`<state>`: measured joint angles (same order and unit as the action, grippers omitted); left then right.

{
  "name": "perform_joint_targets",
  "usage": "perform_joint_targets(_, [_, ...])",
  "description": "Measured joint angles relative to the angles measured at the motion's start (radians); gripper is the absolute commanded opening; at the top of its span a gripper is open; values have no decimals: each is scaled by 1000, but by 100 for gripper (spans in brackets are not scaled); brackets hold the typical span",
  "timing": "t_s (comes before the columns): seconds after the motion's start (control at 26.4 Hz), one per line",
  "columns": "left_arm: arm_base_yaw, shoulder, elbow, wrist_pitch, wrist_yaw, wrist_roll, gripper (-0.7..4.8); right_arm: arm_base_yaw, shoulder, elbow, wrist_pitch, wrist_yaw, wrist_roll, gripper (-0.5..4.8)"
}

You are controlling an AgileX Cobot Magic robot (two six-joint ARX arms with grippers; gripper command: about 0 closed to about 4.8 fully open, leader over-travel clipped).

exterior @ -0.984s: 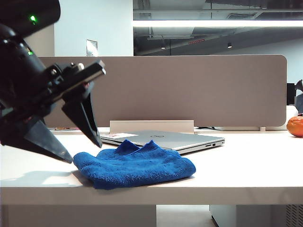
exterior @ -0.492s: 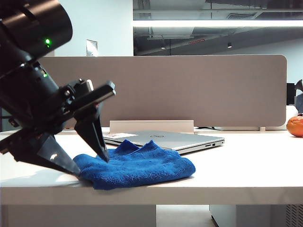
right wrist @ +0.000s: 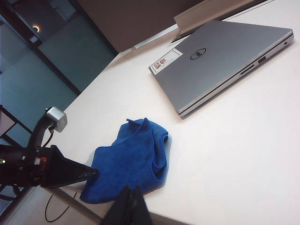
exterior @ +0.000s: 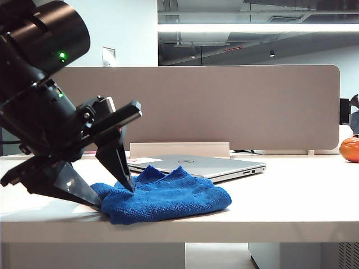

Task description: Pick up the blue rag and put it over the laptop.

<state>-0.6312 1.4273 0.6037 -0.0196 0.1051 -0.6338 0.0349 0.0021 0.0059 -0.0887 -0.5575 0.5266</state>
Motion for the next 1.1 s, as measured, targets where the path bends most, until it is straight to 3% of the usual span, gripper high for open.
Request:
perform_joint_targets(0.15, [0, 31, 2, 20, -8, 0, 198, 0, 0, 0, 0, 0, 0, -5])
perform_joint_targets(0.23, [0, 42, 6, 29, -10, 0, 105, 0, 0, 0, 0, 0, 0, -5])
perform_joint_targets(0.38, [0, 59, 6, 36, -14, 13, -6, 0, 0, 0, 0, 0, 0, -5])
perform_joint_targets(0.76, [0, 59, 24, 254, 48, 31, -6, 0, 0, 0, 0, 0, 0, -5])
perform_joint_targets(0.98, [0, 59, 140, 269, 51, 35, -6, 0, 0, 0, 0, 0, 0, -5])
perform_joint_targets(1.1, [0, 59, 223, 269, 51, 80, -6, 0, 0, 0, 0, 0, 0, -5])
